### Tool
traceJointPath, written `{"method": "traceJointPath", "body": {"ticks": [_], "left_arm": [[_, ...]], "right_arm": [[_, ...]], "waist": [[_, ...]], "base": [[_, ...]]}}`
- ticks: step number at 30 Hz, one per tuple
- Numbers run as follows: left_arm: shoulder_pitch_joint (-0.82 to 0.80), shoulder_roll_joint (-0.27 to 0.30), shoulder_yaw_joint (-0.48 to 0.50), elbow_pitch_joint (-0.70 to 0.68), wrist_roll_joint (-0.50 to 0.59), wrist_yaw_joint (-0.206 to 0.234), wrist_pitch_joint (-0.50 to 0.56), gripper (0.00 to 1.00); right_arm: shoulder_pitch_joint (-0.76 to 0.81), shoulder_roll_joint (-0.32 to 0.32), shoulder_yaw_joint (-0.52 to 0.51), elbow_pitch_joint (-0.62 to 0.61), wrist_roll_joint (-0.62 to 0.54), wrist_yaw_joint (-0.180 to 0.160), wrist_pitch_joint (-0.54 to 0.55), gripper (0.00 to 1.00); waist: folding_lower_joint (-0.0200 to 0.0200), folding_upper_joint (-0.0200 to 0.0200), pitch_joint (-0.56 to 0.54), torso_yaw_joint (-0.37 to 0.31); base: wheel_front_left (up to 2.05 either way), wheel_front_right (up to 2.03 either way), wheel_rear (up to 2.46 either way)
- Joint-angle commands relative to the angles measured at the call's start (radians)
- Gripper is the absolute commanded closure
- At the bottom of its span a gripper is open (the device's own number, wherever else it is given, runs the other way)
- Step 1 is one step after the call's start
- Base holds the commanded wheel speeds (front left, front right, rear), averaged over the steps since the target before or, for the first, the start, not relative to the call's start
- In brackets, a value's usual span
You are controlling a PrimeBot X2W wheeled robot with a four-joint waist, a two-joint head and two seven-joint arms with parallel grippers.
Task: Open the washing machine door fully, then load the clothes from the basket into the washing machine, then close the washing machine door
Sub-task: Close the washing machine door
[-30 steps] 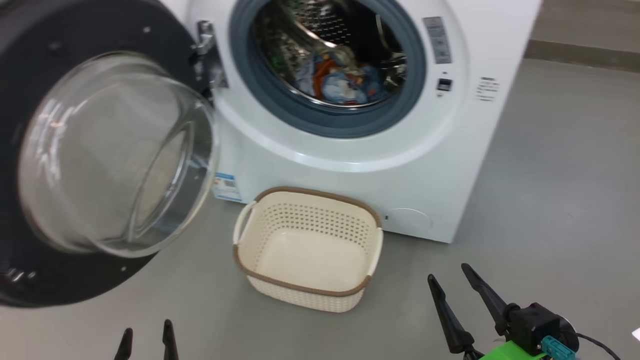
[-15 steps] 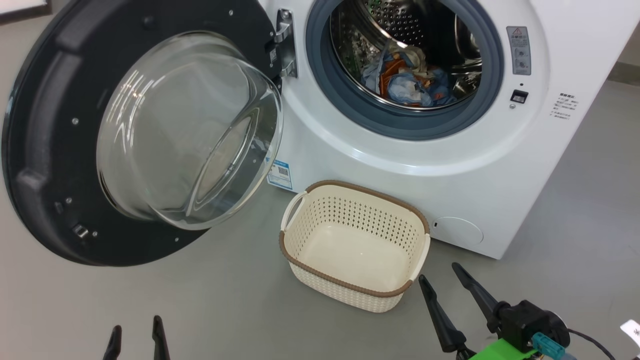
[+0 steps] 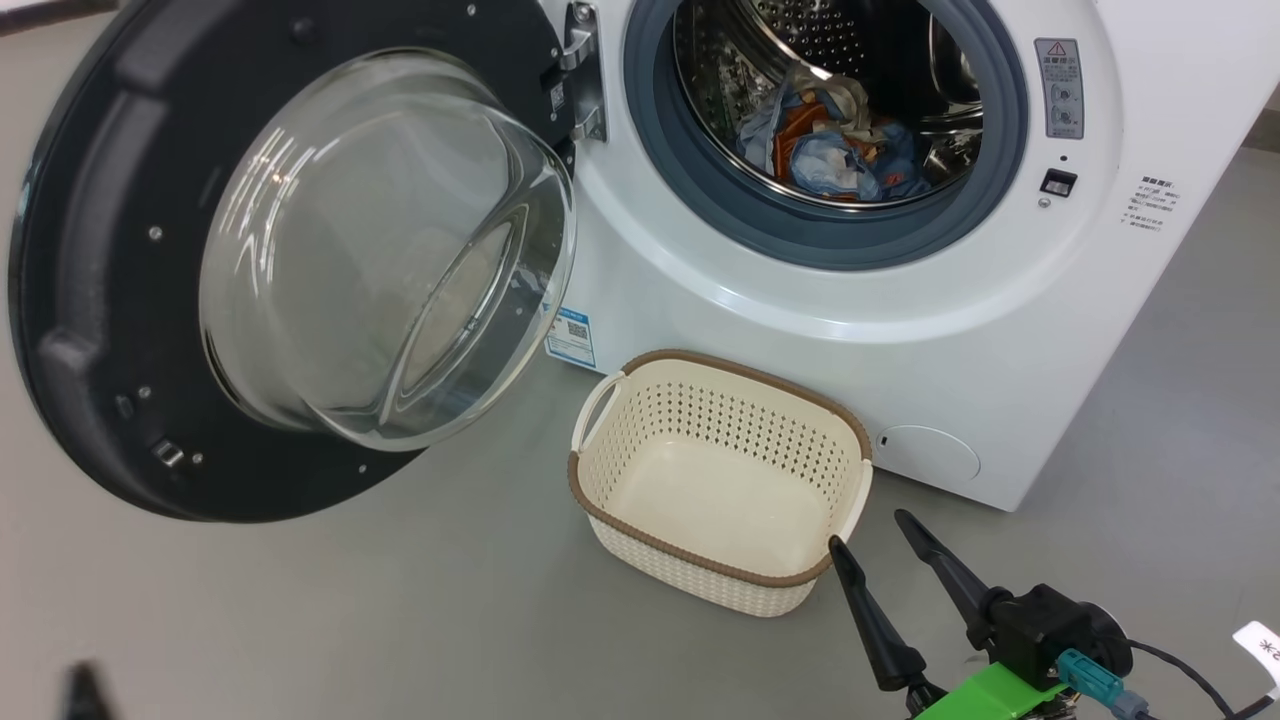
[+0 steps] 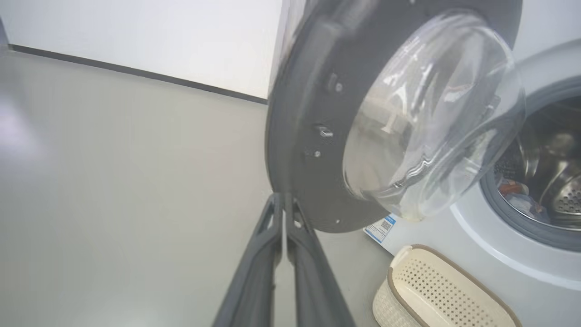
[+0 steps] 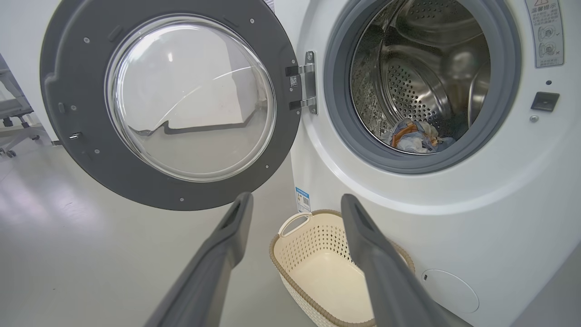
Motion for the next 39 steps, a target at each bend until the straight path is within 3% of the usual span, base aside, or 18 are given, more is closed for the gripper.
{"method": "traceJointPath", "body": {"ticks": [1, 6, 10, 17, 22, 28, 39], "left_arm": [[-0.054, 0.014, 0.075, -0.016, -0.019, -0.012, -0.006, 1.00], [-0.169, 0.063, 0.315, 0.065, -0.127, -0.089, -0.006, 1.00], [-0.292, 0.156, 0.441, 0.179, -0.207, -0.110, -0.004, 1.00], [-0.545, 0.349, 0.522, 0.430, -0.366, -0.132, 0.119, 1.00], [-0.707, 0.433, 0.552, 0.589, -0.469, -0.144, 0.215, 1.00], [-0.851, 0.475, 0.544, 0.727, -0.524, -0.146, 0.284, 1.00], [-0.996, 0.485, 0.526, 0.864, -0.578, -0.160, 0.367, 1.00]], "right_arm": [[-0.025, -0.001, 0.020, -0.024, 0.006, 0.002, -0.005, 0.00], [-0.007, 0.002, 0.005, -0.028, 0.005, 0.002, -0.005, 0.00], [0.004, 0.009, -0.009, -0.032, 0.002, 0.002, -0.005, 0.00], [0.021, 0.014, -0.024, -0.041, -0.003, 0.002, -0.005, 0.00], [0.036, 0.015, -0.026, -0.041, -0.005, 0.002, -0.005, 0.00], [0.064, 0.014, -0.036, -0.045, -0.006, 0.002, -0.005, 0.00], [0.103, -0.041, -0.056, -0.054, -0.015, 0.002, -0.005, 0.00]], "waist": [[0.0000, -0.0001, -0.001, -0.001], [0.0000, -0.0001, -0.004, -0.004], [0.0000, -0.0001, -0.007, -0.008], [0.0000, -0.0001, -0.002, -0.008], [0.0000, -0.0001, -0.001, -0.007], [0.0000, -0.0001, -0.001, -0.004], [0.0000, -0.0001, 0.025, 0.006]], "base": [[0.00, 0.00, 0.00], [0.00, 0.00, 0.00], [0.00, 0.00, 0.00], [0.00, 0.00, 0.00], [0.00, 0.00, 0.00], [0.00, 0.00, 0.00], [0.00, 0.00, 0.00]]}}
